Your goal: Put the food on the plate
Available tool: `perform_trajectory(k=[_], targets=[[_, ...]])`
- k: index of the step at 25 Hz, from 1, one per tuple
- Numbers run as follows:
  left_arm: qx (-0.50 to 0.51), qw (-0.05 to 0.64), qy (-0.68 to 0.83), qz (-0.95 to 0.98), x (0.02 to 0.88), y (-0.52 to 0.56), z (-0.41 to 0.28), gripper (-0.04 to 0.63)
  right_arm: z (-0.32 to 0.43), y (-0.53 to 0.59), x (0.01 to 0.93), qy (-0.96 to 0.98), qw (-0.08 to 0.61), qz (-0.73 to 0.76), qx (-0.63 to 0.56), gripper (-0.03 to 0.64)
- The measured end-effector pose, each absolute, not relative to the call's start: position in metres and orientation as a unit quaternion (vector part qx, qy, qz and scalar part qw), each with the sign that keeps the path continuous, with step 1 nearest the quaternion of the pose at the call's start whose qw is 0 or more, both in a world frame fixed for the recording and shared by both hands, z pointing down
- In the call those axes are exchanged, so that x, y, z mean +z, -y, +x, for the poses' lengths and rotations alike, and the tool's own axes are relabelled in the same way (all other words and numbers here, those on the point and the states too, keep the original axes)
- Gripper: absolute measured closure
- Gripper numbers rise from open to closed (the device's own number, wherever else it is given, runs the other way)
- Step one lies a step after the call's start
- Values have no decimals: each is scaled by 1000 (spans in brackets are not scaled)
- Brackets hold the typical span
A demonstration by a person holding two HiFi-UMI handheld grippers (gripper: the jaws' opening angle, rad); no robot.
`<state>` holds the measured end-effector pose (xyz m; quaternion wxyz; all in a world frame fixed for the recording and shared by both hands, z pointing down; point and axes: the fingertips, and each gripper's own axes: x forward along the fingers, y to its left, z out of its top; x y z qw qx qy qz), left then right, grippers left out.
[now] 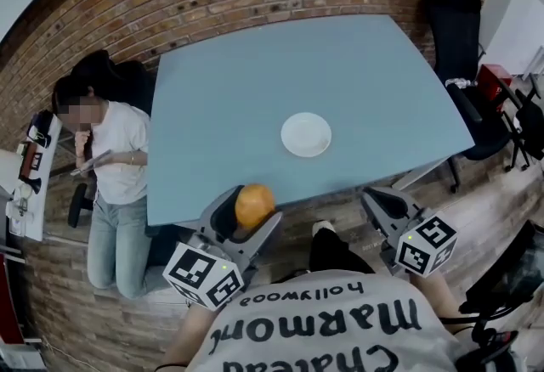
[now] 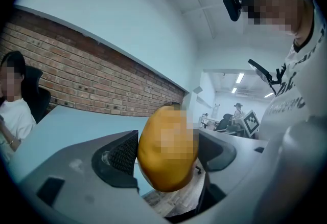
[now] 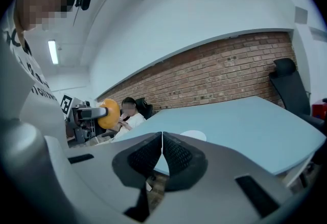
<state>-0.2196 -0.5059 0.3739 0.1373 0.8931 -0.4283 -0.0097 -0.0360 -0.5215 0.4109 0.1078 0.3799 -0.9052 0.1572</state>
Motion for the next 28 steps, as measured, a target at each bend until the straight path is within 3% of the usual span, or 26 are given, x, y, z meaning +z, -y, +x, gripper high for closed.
perform_trajectory(k=[15, 28], targets=[[1, 157, 436, 886, 386, 606, -191, 258, -26, 634, 419, 917, 118, 343, 165, 606], [145, 173, 443, 868, 473, 717, -142, 259, -5, 723, 441, 913, 103, 323, 226, 606]])
